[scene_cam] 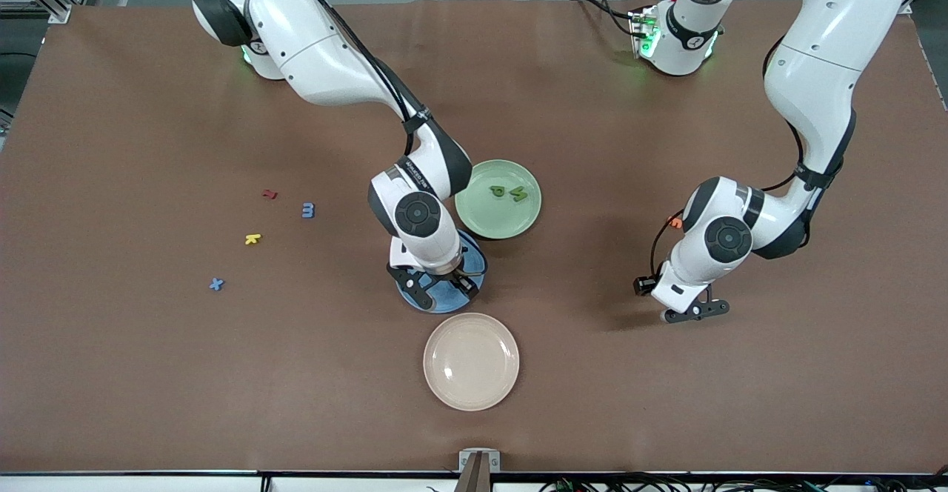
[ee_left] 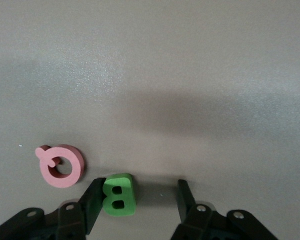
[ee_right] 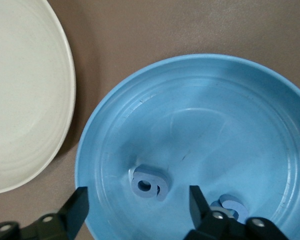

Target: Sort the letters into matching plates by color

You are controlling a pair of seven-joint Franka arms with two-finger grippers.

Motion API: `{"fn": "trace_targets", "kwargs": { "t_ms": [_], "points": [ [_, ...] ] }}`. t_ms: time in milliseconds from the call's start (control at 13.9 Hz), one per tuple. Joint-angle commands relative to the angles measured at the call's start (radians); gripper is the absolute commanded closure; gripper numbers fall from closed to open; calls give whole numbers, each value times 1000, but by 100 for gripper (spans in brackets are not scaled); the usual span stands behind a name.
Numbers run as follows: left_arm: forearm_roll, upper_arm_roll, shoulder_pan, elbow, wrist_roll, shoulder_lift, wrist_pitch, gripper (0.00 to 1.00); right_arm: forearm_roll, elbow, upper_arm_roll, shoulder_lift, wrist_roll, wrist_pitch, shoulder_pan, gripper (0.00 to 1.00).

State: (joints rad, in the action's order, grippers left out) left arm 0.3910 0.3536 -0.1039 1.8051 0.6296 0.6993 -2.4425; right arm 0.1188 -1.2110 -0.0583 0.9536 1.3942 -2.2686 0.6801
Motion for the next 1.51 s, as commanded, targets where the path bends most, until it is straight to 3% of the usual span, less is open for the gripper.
{"fn": "trace_targets", "kwargs": {
  "t_ms": [0,215,502,717,860,1147,1291,1434],
  "points": [
    [20,-5,1,-16,4,16,-10,39,-8,24,-9,7,12,17,9,0],
    [19,-5,1,-16,7,16,-10,47,-27,22,-9,-1,5,26,0,0],
    [19,-5,1,-16,5,14,-10,64,-44,-20,-9,-73,-150,190,-42,0],
    [19,-5,0,-15,12,13,-10,82,-44,-236,-11,-237,-331,182,-88,0],
    [19,-5,3,-16,16,8,-10,89,-45,-411,-11,-364,-458,143,-126,0],
    [20,-1,20,-16,30,-23,31,90,-67,-784,-12,-593,-734,-18,-230,0],
    [19,22,26,-16,61,-55,97,90,-82,-904,-12,-648,-819,-95,-273,0],
    [12,91,24,-32,122,-69,164,90,-90,-985,-12,-679,-885,-155,-303,0]
  ]
}}
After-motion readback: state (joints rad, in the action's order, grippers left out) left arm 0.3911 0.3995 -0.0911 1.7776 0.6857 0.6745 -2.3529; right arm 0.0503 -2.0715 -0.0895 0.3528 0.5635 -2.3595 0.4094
